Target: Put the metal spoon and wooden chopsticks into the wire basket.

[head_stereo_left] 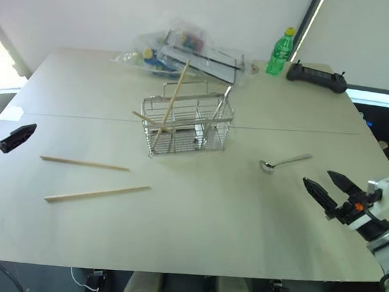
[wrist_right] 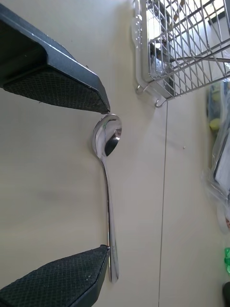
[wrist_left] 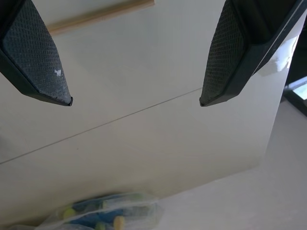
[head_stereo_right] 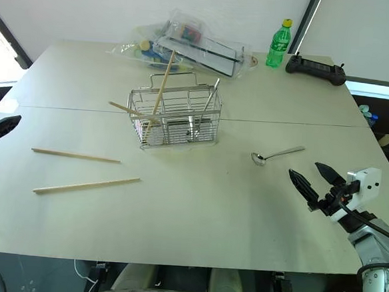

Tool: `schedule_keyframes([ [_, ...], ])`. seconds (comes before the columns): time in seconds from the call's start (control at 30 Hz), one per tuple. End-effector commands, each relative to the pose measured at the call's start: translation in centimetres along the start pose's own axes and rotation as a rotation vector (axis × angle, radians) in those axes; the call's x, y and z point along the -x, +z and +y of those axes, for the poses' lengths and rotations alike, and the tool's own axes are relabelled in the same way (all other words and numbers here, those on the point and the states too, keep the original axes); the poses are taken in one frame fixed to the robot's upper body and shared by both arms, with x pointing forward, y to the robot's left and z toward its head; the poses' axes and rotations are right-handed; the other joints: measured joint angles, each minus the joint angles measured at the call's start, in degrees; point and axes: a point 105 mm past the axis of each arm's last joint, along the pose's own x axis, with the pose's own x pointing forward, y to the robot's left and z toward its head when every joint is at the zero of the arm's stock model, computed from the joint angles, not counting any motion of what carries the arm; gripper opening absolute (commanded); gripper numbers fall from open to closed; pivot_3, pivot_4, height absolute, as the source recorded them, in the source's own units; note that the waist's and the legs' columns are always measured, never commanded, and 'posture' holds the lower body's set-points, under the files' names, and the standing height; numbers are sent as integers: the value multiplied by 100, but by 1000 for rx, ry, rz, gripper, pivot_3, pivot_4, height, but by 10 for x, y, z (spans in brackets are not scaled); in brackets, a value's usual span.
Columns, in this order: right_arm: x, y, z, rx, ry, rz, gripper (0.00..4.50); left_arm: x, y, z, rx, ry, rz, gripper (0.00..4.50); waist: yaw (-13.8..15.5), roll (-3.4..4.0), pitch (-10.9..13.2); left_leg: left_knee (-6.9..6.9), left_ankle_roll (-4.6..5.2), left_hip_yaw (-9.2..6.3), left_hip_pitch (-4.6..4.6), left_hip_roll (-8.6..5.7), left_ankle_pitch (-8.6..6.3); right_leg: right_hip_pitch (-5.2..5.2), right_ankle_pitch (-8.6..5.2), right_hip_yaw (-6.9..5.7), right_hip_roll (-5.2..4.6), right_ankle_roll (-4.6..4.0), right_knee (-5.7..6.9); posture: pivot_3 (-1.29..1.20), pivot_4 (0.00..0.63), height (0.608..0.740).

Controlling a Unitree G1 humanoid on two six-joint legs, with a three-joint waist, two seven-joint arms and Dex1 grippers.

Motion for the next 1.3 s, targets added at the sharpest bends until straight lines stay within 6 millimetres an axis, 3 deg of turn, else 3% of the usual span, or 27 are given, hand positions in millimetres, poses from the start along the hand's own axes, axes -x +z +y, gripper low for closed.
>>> schedule_keyframes([
  [0.03,5,12,-3,17,-11,-50,4489,0,11,4,-50,13,-19,4478,0,0,0,0,0,0,0,0,0,0,0,0,0,0,0,0,150,738],
  [0.77,3,16,-2,33,-29,-47,4489,-7,1,9,-47,24,47,4478,0,0,0,1,0,1,1,1,0,0,5,1,3,6,0,0,150,738],
  [0.87,3,17,-9,49,-56,-30,4489,-14,3,1,-37,-11,54,4478,7,0,0,1,0,1,1,0,0,1,8,1,4,12,1,0,150,738],
  [1.07,-6,37,-16,140,-37,19,4489,-29,37,-51,-21,-208,-38,4478,5,-2,0,11,0,6,-2,0,1,2,13,10,3,6,-2,0,150,738],
  [1.23,-18,67,-9,316,94,115,4489,-36,58,-131,-78,-547,-58,4478,4,17,10,10,1,17,-2,0,1,0,16,17,4,11,-6,0,150,738],
  [1.3,-25,74,-3,412,177,175,4489,-37,67,-155,-79,-661,-73,4478,-7,20,12,13,2,28,-3,-1,1,1,22,18,7,17,-8,0,150,738],
])
